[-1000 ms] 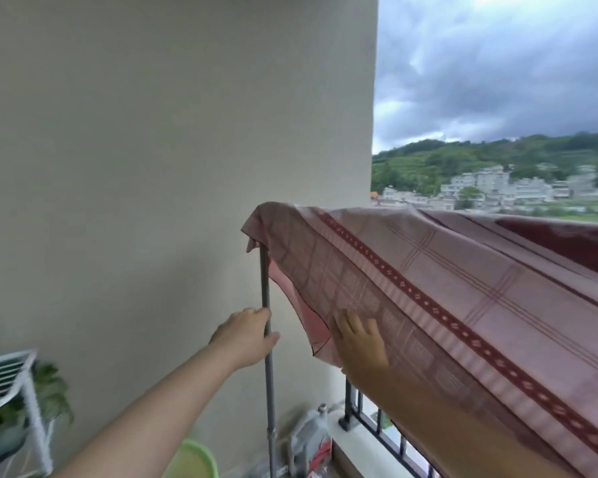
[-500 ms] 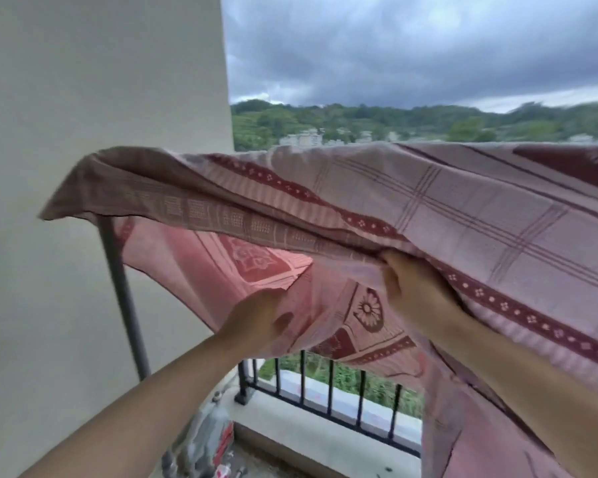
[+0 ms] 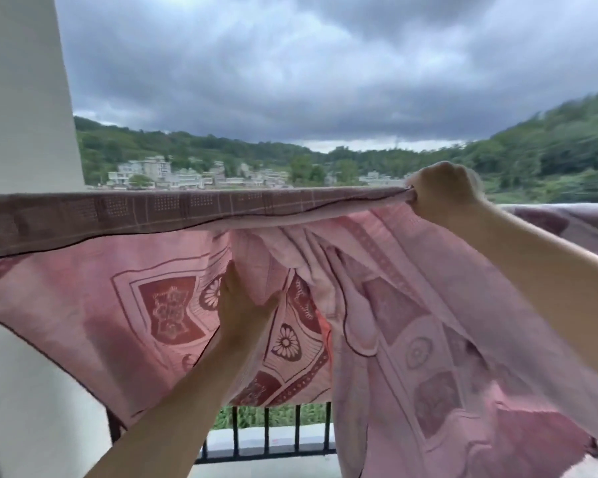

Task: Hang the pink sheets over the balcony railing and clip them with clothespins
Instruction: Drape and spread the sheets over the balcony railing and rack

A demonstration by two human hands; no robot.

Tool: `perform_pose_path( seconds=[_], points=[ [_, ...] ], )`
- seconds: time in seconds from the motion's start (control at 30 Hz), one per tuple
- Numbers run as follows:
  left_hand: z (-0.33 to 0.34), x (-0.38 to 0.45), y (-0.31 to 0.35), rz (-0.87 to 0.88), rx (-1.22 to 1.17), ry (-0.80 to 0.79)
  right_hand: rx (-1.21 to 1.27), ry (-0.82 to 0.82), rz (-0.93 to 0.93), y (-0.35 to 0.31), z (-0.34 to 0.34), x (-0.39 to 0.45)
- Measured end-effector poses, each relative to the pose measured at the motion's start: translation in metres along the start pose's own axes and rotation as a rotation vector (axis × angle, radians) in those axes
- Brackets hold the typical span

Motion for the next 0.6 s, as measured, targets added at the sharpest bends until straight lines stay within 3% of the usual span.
perform_pose_path(
  seconds=[0.17,0.27,0.33,0.4,0.5,0.6],
  points=[
    [0.002,0.011,0.068,0.179,-0.262,0.026,0.369,-0.117,0.118,0.0,0.027,0.022],
    [0.005,0.011,0.084,0.094,-0.442,0.119,0.622,-0.134,0.146,0.0,0.043,0.026],
    [0.0,0.014,0.085,0.023,-0.362,0.254,0.764,-0.121,0.189,0.004,0.05,0.026],
    [-0.003,0.017,0.082,0.047,-0.237,0.269,0.902,-0.142,0.248,0.009,0.058,0.024],
    [-0.012,0.007,0.063,0.147,-0.122,0.178,1.037,-0.131,0.32,0.015,0.064,0.031],
    [0.004,-0.021,-0.006,0.042,0.11,-0.046,1.061,-0.062,0.336,0.019,0.066,0.041]
  ],
)
Point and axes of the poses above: each hand's wrist, its own x-axis towards the middle knuckle, its own z-axis out of the palm, y = z × x, the point moved 9 cm from there along x, towards the middle knuckle, and after that the axes turned 3 degrees about -z, right-handed, at the moved point
